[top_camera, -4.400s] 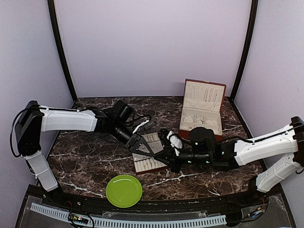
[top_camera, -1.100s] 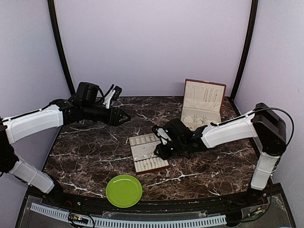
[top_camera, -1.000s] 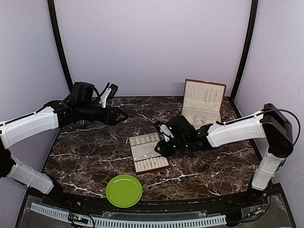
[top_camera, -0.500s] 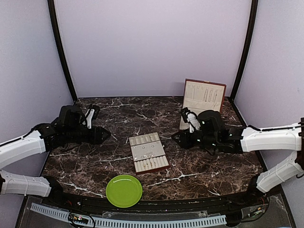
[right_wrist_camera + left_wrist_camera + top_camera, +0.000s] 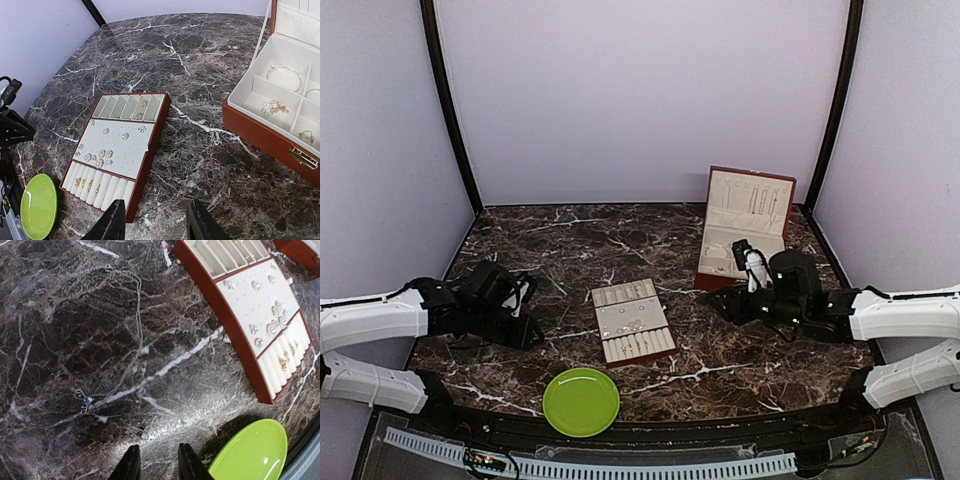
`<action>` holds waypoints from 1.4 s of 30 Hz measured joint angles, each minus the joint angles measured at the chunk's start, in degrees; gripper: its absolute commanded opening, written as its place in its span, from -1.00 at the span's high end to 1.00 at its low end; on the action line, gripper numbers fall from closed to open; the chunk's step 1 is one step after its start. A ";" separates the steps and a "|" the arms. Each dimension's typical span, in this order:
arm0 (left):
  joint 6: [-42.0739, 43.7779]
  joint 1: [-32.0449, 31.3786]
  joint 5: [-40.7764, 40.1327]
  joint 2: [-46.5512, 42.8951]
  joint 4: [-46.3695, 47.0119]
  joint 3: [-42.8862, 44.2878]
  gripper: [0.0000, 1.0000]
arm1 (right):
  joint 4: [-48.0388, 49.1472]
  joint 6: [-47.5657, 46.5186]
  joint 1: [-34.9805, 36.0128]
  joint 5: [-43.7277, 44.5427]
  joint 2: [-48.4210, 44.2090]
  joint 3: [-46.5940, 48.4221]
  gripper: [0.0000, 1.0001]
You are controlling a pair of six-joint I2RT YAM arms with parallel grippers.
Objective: Organize the mixed jewelry
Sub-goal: Pick up the earring from the center of the board.
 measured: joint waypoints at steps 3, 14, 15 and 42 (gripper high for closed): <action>-0.66 -3.13 -2.27 3.34 -1.55 0.68 0.39 | 0.92 0.52 -0.04 -0.44 0.00 -0.33 0.15; -1.62 -4.09 -4.11 5.92 -2.45 0.66 0.44 | 2.82 2.01 -0.07 -1.20 -1.55 -1.09 0.13; -1.62 -4.09 -4.09 5.92 -2.14 0.59 0.44 | 2.91 2.14 -0.07 -1.18 -1.68 -1.14 0.13; -1.55 -4.20 -3.69 14.84 3.26 0.22 0.65 | 3.69 3.41 -0.11 -0.98 -3.15 -3.02 0.12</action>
